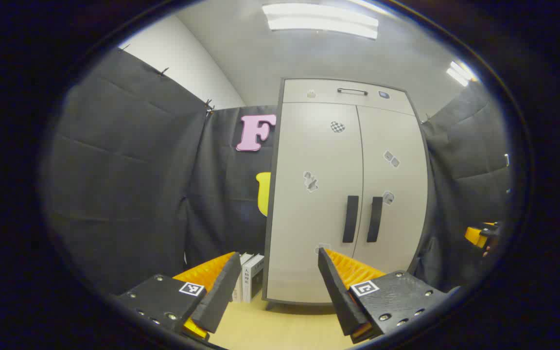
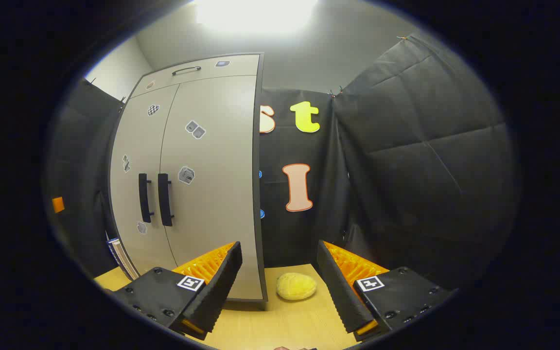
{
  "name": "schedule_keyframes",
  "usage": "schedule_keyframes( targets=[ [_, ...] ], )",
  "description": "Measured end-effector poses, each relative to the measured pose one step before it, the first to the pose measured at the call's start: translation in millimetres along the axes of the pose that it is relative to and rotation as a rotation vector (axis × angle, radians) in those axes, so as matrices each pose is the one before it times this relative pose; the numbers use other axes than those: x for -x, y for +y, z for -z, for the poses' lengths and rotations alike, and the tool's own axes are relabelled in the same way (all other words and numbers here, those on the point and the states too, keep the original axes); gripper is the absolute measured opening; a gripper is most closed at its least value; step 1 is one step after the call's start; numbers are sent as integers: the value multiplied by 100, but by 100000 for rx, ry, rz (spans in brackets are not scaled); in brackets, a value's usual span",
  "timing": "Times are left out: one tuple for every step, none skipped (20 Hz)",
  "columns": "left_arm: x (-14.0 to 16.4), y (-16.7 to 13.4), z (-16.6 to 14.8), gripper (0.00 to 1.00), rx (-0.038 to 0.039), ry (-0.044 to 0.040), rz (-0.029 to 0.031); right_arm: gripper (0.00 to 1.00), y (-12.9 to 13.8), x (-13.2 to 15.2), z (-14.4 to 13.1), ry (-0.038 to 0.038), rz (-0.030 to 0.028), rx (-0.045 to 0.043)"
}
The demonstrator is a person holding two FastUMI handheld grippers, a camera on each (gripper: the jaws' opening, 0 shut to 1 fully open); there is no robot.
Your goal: Open the right door of the double-door shoe cabinet with the right hand, and open the left door with the left hand.
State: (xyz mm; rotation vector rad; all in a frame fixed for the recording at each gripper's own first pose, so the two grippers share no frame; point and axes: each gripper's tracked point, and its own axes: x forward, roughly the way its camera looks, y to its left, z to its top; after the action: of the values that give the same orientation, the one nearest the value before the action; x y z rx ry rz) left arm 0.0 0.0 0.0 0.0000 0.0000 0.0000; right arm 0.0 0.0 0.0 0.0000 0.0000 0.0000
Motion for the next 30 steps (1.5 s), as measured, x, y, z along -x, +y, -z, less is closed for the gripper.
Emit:
schedule_keyframes(
  targets=[
    [-94, 461, -135, 90, 237, -275, -655, 98, 419, -165, -132, -406, -263, 557],
    [-368, 588, 93, 89, 637, 280, -827, 98, 398, -301, -112, -237, -437, 1162],
    [-446, 464, 284, 89, 771, 279, 116, 98, 339, -278, -32, 170, -178, 1514],
    [-292, 553, -137, 93, 375, -69, 51, 98, 217, -233, -70, 64, 57, 884],
    [-462, 685, -35, 90, -146, -187, -278, 98, 244, -149, -305, -411, 372, 373],
    [-433, 484, -50, 89, -491, 231, -136, 98, 292, -244, -182, -168, 846, -569],
    [-414, 280, -17, 89, -574, -47, -9, 98, 457, -163, -72, 400, 105, -1400],
    [-385, 350, -93, 89, -486, -200, 217, 98, 783, -183, 57, 574, -352, -1856],
    [-351, 234, -131, 90, -300, -73, 531, 98, 534, -165, 4, 294, -263, -1248],
    [-354, 126, -15, 89, -212, -36, 908, 97, 630, -258, 19, 175, -341, -890],
    [-355, 109, -43, 90, 732, 314, 910, 98, 530, -179, 74, 387, -175, -280],
    [-290, -66, -16, 90, 1907, 83, 1458, 97, 561, -288, -58, 266, -230, 264],
    [-415, -57, -173, 93, 2640, -279, 1609, 97, 501, -192, 18, 199, -312, 278],
    [-240, 148, -142, 93, 2469, -494, 1496, 98, 584, -198, -203, -60, -537, 115],
    [-129, 179, -246, 93, 1663, -741, 1128, 97, 680, -118, -286, -256, -366, -5],
    [-15, 363, 32, 89, 636, -654, 571, 97, 553, -237, -299, -390, -122, -42],
    [-106, 321, 106, 89, -326, -35, 107, 98, 437, -90, -258, -335, -12, -112],
    [-163, 466, 361, 89, -516, 576, -99, 97, 564, -50, -399, -480, -290, -448],
    [-173, 299, 659, 93, -422, 1073, 148, 97, 752, -99, -276, -256, -1103, -937],
    [-197, 142, 463, 93, 105, 1131, 325, 97, 861, -86, -302, 506, -1572, -1618],
    [-254, 267, 864, 93, 1001, 1510, 607, 97, 814, -72, 8, 1142, -1622, -1321],
    [-132, 165, 221, 93, 1073, 615, 877, 96, 673, -172, -156, 1148, -1055, -545],
    [-350, 456, -12, 89, 950, -124, 591, 97, 389, -285, -255, 724, -377, 90],
    [-201, 553, -152, 89, 483, -557, -65, 96, 482, -305, -413, 421, -250, 72],
    [-123, 758, 53, 89, 349, -59, -550, 96, 612, -297, -403, 27, -253, -281],
    [-122, 799, 199, 90, 494, 332, -434, 95, 799, -500, -655, -581, -517, -745],
    [-374, 563, 432, 90, 491, 812, 139, 95, 669, -398, -468, -551, -548, -895],
    [-227, 576, 430, 90, 88, 903, 16, 92, 818, -537, -578, -721, -637, -1143],
    [-199, 872, 463, 89, -501, 1116, -29, 95, 821, -545, -246, -478, -608, -1101],
    [-179, 739, 387, 93, -1006, 1144, -251, 95, 799, -511, -164, 146, -674, -815]
  ],
)
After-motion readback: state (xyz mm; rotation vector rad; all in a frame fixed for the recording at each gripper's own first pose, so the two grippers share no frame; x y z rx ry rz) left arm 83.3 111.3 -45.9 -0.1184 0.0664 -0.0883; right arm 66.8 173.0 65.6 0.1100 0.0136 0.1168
